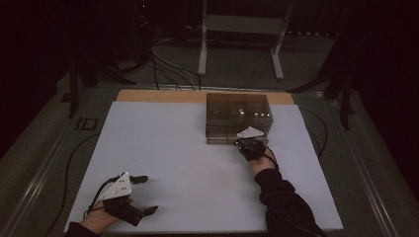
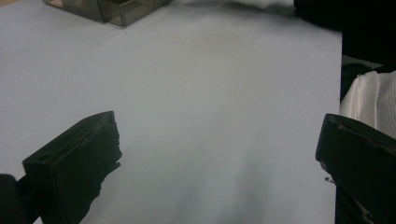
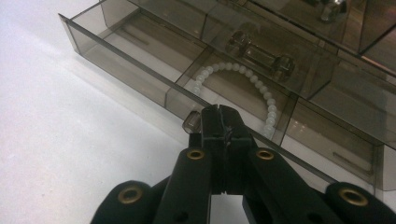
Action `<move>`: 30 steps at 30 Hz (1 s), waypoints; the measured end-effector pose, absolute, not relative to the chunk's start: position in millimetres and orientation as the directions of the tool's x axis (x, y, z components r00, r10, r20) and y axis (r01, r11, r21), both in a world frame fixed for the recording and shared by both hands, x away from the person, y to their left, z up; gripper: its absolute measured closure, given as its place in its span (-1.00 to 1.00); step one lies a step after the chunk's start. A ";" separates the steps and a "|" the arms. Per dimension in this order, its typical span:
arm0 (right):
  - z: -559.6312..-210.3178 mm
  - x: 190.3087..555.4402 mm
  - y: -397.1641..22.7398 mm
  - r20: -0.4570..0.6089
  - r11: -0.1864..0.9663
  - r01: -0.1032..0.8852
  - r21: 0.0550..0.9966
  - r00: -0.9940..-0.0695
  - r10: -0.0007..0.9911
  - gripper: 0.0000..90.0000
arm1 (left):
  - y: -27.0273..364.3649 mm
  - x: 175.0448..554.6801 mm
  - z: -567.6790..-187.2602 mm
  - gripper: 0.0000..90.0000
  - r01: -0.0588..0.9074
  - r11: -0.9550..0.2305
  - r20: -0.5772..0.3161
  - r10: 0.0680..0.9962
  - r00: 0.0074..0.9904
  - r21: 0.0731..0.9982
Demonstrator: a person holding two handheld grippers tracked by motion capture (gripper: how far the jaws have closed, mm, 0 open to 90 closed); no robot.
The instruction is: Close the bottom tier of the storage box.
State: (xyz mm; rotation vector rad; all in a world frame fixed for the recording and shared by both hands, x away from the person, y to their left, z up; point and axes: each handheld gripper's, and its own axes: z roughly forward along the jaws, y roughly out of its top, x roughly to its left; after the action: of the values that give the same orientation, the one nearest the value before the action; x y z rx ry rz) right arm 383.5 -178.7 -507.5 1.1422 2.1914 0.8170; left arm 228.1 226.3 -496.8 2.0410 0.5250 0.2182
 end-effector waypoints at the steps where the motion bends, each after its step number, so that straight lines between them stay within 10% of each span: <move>1: -507.5 383.9 -178.6 -0.176 0.459 0.526 0.716 -0.500 0.848 1.00 | 226.3 228.1 -496.7 -1.00 0.275 -0.429 -0.060 0.451 0.891 0.861; 30: -507.2 396.0 -175.8 -0.178 0.457 0.534 0.712 -0.492 0.852 1.00 | 226.4 228.2 -496.9 -1.00 0.274 -0.428 -0.059 0.451 0.890 0.861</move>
State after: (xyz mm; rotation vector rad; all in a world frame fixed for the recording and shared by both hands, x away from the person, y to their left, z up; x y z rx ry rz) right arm 396.0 -175.8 -507.2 1.1536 2.1875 0.8046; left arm 228.2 226.4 -496.9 2.0416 0.5246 0.2194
